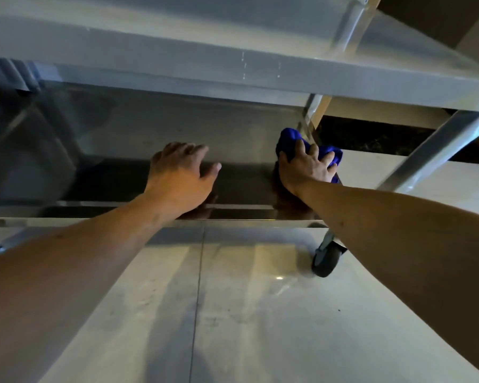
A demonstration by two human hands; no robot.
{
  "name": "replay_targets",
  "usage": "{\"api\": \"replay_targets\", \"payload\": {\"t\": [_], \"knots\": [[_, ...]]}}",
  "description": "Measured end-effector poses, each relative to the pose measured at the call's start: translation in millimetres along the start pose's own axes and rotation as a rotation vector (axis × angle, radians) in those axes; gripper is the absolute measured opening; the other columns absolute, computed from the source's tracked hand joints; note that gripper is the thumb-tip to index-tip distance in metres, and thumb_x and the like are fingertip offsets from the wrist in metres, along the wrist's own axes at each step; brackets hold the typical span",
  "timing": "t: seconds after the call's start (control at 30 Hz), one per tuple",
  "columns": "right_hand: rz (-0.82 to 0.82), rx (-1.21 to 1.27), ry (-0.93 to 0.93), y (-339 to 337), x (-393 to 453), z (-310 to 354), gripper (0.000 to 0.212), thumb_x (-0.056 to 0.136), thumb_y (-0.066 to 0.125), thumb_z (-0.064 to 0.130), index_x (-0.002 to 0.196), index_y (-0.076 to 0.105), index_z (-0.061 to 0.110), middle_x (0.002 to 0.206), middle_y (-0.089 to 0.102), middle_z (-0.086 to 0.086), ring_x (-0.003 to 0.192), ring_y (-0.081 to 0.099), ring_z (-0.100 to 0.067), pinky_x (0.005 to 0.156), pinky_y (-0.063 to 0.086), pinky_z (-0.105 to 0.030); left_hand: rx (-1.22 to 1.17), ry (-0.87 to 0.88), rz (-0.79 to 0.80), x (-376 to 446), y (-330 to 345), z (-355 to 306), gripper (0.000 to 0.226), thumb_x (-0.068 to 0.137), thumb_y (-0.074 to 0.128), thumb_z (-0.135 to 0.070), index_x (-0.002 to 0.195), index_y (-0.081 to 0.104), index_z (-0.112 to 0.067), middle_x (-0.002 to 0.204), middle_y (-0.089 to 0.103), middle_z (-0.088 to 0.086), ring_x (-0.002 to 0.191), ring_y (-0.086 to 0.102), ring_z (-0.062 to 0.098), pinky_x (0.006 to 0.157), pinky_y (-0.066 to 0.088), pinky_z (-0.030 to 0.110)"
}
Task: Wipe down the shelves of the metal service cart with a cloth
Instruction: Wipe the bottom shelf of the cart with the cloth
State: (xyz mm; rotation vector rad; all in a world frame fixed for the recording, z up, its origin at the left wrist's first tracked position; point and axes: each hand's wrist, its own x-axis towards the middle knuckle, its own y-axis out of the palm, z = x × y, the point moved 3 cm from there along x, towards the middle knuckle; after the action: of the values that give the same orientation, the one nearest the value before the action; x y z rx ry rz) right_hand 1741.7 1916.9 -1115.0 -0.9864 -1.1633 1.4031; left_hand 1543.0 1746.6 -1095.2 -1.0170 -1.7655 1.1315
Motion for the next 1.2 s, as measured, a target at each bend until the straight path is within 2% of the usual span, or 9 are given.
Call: {"api": "replay_targets", "payload": {"t": [0.1, 0.37, 0.5, 0.63, 0.8, 0.9, 1.0, 1.2], "knots": [[0.002, -0.002, 0.038, 4, -13, 14, 0.064, 0.099, 0.024, 0.066, 0.155, 0.020, 0.035, 0.165, 0.019, -0.008, 0.149, 0.003, -0.046, 0.118, 0.004, -0.064, 0.015, 0.025, 0.007, -5, -6, 5, 0.062, 0.096, 0.036, -0.062, 0.145, 0.040, -0.025, 0.148, 0.045, 0.005, 0.138, 0.038, 0.026, 0.113, 0.030, 0.049], [0.049, -0.017, -0.127, 27, -70, 118, 0.066, 0.097, 0.021, 0.070, 0.156, 0.013, 0.040, 0.166, 0.014, -0.008, 0.149, 0.002, -0.046, 0.118, 0.006, -0.063, 0.075, -0.028, -0.044, -33, -49, 70, 0.062, 0.097, 0.037, -0.059, 0.148, 0.038, -0.023, 0.149, 0.045, 0.007, 0.138, 0.038, 0.028, 0.111, 0.034, 0.049], [0.076, 0.009, -0.309, 41, -112, 198, 0.064, 0.099, 0.022, 0.068, 0.155, 0.017, 0.038, 0.165, 0.016, -0.008, 0.148, 0.002, -0.048, 0.117, 0.007, -0.065, 0.144, -0.106, -0.079, -64, -81, 123, 0.060, 0.097, 0.038, -0.057, 0.146, 0.042, -0.022, 0.145, 0.049, 0.008, 0.135, 0.042, 0.029, 0.108, 0.038, 0.050], [0.151, 0.054, -0.583, 54, -164, 282, 0.061, 0.099, 0.022, 0.064, 0.155, 0.021, 0.037, 0.165, 0.018, -0.009, 0.147, 0.002, -0.051, 0.116, 0.008, -0.065, 0.266, -0.173, -0.112, -104, -115, 177, 0.056, 0.096, 0.042, -0.054, 0.142, 0.048, -0.023, 0.142, 0.053, 0.009, 0.130, 0.044, 0.032, 0.103, 0.039, 0.049], [0.260, 0.054, -0.878, 66, -243, 365, 0.063, 0.098, 0.025, 0.064, 0.156, 0.019, 0.040, 0.164, 0.020, -0.004, 0.148, 0.002, -0.049, 0.117, 0.007, -0.062, 0.246, -0.240, -0.183, -152, -159, 228, 0.052, 0.093, 0.048, -0.044, 0.140, 0.049, -0.020, 0.140, 0.054, 0.010, 0.128, 0.045, 0.033, 0.105, 0.040, 0.052], [0.224, 0.028, -1.027, 69, -273, 373, 0.063, 0.098, 0.032, 0.063, 0.155, 0.020, 0.039, 0.161, 0.027, -0.002, 0.147, 0.009, -0.047, 0.117, 0.012, -0.061, 0.265, -0.268, -0.210, -166, -171, 241, 0.052, 0.095, 0.048, -0.042, 0.143, 0.046, -0.020, 0.140, 0.055, 0.008, 0.130, 0.045, 0.031, 0.105, 0.040, 0.052], [0.177, -0.033, -1.137, 69, -271, 349, 0.063, 0.099, 0.038, 0.058, 0.155, 0.015, 0.040, 0.161, 0.025, -0.002, 0.147, 0.012, -0.044, 0.116, 0.017, -0.061, 0.247, -0.278, -0.220, -158, -171, 231, 0.051, 0.096, 0.049, -0.041, 0.142, 0.047, -0.020, 0.137, 0.057, 0.009, 0.127, 0.046, 0.033, 0.103, 0.042, 0.051], [0.215, -0.122, -1.237, 54, -218, 258, 0.067, 0.098, 0.035, 0.063, 0.154, 0.002, 0.044, 0.166, 0.015, 0.001, 0.150, 0.007, -0.040, 0.118, 0.015, -0.057, 0.195, -0.080, -0.174, -102, -138, 160, 0.052, 0.095, 0.050, -0.041, 0.142, 0.049, -0.020, 0.138, 0.057, 0.009, 0.127, 0.046, 0.034, 0.104, 0.040, 0.051]]}}
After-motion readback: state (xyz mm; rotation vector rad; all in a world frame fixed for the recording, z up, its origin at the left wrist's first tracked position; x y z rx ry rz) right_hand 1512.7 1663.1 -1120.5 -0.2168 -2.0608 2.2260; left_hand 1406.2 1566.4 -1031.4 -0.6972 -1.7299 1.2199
